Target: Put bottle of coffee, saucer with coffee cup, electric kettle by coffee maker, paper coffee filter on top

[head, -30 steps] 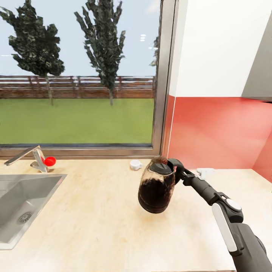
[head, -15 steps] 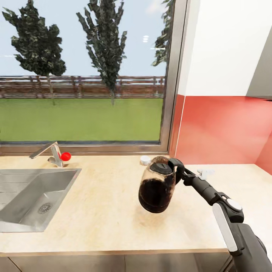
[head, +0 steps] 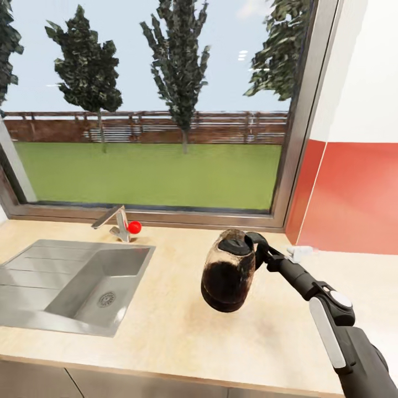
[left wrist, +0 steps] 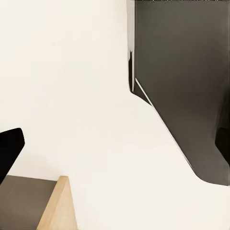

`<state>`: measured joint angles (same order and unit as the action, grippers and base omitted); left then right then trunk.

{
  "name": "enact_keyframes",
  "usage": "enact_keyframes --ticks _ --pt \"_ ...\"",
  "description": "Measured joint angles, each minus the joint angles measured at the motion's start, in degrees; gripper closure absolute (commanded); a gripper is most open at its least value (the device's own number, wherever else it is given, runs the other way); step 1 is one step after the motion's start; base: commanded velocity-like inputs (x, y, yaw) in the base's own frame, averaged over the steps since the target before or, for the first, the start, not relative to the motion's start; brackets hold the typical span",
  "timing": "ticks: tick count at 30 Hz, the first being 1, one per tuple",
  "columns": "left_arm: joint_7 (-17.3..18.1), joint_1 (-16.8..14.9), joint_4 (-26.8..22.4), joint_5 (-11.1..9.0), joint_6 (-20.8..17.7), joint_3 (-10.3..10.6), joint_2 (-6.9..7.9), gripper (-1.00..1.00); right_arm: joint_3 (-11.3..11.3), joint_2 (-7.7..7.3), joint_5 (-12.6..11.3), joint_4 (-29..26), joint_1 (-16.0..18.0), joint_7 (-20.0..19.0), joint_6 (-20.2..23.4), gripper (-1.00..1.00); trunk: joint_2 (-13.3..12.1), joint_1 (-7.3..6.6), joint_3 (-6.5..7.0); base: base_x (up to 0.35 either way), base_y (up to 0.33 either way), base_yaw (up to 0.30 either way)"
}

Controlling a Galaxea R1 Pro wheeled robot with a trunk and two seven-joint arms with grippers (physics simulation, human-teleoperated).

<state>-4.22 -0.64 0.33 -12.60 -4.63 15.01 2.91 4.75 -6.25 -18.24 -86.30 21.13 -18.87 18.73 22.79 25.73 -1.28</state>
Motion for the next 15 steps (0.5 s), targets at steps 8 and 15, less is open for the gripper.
enact_keyframes --ticks 8,15 --pt "0.0 0.0 -0.01 -0.07 0.12 -0.01 0.0 -1.0 -0.06 0.0 0.0 0.0 0.0 0.0 -0.02 1.0 0.01 0.0 0.14 0.183 0.298 0.273" --pt "0.0 -0.01 -0.01 -0.06 0.16 -0.03 0.0 -1.0 -0.09 -0.01 0.0 -0.02 -0.01 0.01 -0.01 1.0 0.01 0.0 0.18 0.184 0.297 0.062"
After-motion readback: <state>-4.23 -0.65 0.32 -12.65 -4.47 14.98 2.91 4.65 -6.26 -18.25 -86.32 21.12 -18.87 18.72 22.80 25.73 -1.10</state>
